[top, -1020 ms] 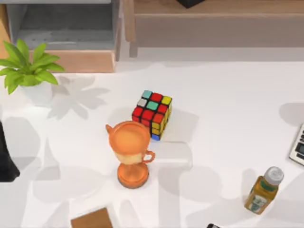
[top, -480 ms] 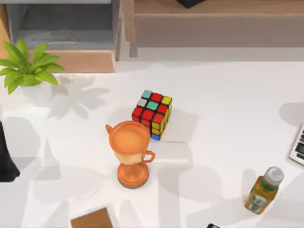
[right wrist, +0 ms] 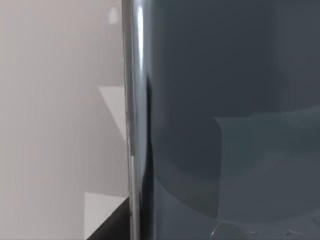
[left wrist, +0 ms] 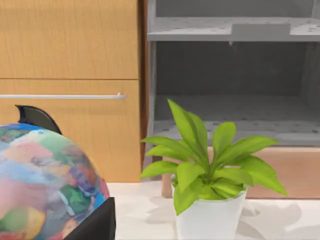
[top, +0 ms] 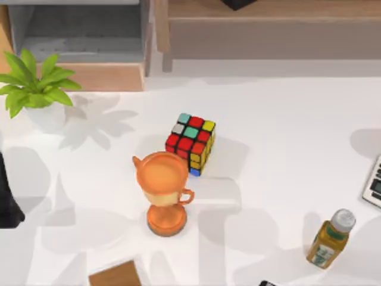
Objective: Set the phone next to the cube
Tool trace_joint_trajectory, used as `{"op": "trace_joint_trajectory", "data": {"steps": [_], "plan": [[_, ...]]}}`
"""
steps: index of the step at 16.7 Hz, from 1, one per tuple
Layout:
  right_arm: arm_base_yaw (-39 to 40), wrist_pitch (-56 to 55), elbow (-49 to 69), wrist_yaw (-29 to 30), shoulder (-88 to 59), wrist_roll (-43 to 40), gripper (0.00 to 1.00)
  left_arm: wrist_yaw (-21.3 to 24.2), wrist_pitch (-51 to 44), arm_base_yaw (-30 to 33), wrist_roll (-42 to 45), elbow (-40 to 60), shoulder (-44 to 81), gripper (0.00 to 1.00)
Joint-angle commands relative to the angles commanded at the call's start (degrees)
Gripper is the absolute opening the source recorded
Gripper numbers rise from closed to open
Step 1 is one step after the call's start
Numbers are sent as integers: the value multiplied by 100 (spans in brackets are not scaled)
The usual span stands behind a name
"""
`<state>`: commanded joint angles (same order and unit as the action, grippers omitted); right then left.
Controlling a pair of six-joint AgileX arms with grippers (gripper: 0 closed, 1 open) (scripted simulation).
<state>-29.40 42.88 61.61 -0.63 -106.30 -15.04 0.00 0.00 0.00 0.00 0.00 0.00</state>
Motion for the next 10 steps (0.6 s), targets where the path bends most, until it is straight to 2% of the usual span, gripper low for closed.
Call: {"op": "trace_joint_trajectory", "data": {"steps": [10], "plan": [[95,270,367,36,298,180,0,0,0,0,0,0,0,100]]}}
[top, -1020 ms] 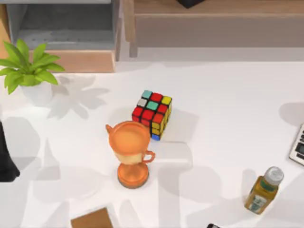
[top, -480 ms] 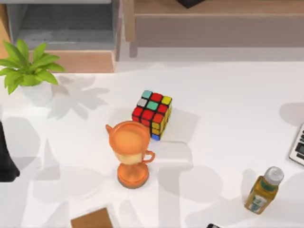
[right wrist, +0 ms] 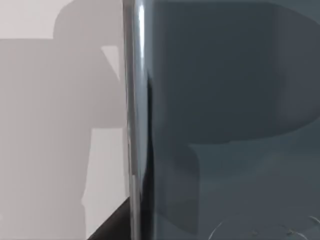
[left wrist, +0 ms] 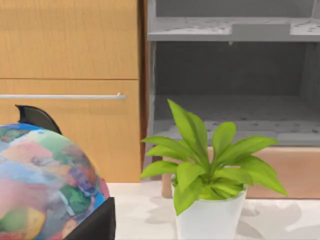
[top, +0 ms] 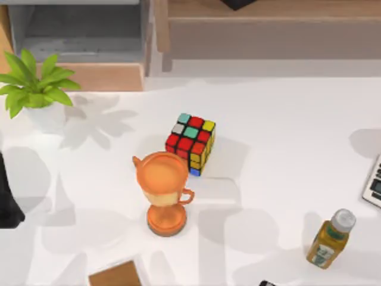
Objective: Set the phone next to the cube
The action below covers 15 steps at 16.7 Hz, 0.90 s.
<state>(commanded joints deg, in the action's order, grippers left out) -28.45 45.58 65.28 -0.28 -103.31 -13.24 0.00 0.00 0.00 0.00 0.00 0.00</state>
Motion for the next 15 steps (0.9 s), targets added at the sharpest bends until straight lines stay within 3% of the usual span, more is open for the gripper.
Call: {"op": "trace_joint_trajectory", "data": {"steps": [7,15], "plan": [[892,559,1380,123,212,1168,0,0,0,0,0,0,0,100],[2787,1737,2898,-13,-617,2791,0,0,0,0,0,0,0,100]]}}
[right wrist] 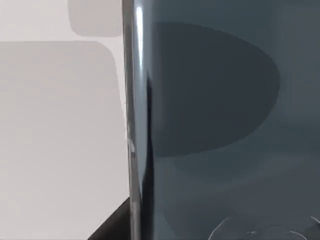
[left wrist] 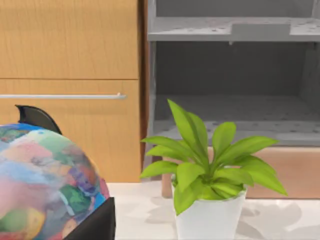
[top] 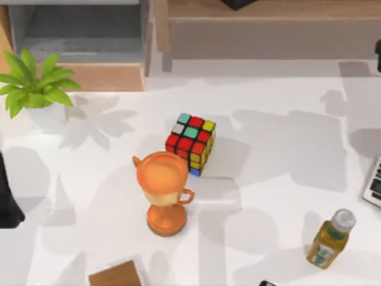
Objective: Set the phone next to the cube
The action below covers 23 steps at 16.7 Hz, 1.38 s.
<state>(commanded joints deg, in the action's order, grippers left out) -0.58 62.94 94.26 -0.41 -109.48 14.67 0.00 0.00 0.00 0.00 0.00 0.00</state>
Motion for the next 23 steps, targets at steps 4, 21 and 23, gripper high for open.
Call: {"op": "trace_joint_trajectory", "data": {"steps": [4,21,23], "plan": [[953,443,551,-73,-640,562,0,0,0,0,0,0,0,100],[2513,605,1422,88,-1921,1147,0,0,0,0,0,0,0,100],[2512,607,1420,85,-1921,1153,0,0,0,0,0,0,0,100]]}}
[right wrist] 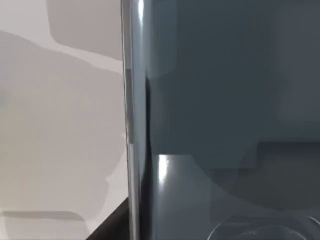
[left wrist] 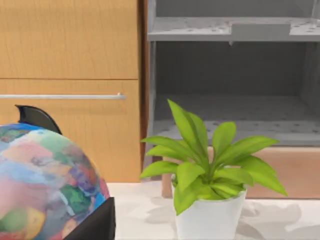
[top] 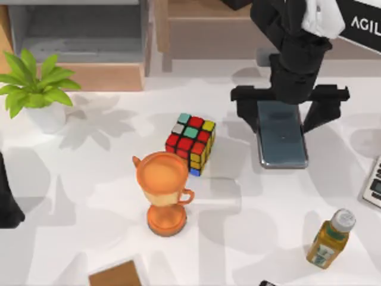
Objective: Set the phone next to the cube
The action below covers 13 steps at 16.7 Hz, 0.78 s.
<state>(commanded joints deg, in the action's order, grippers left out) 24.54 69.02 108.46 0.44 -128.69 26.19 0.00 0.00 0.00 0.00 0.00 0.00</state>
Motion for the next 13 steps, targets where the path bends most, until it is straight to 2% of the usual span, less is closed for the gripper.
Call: {"op": "trace_joint_trajectory", "data": {"steps": [13], "plan": [[-57,145,-265,-334,354,592,0,0,0,0,0,0,0,100]]}}
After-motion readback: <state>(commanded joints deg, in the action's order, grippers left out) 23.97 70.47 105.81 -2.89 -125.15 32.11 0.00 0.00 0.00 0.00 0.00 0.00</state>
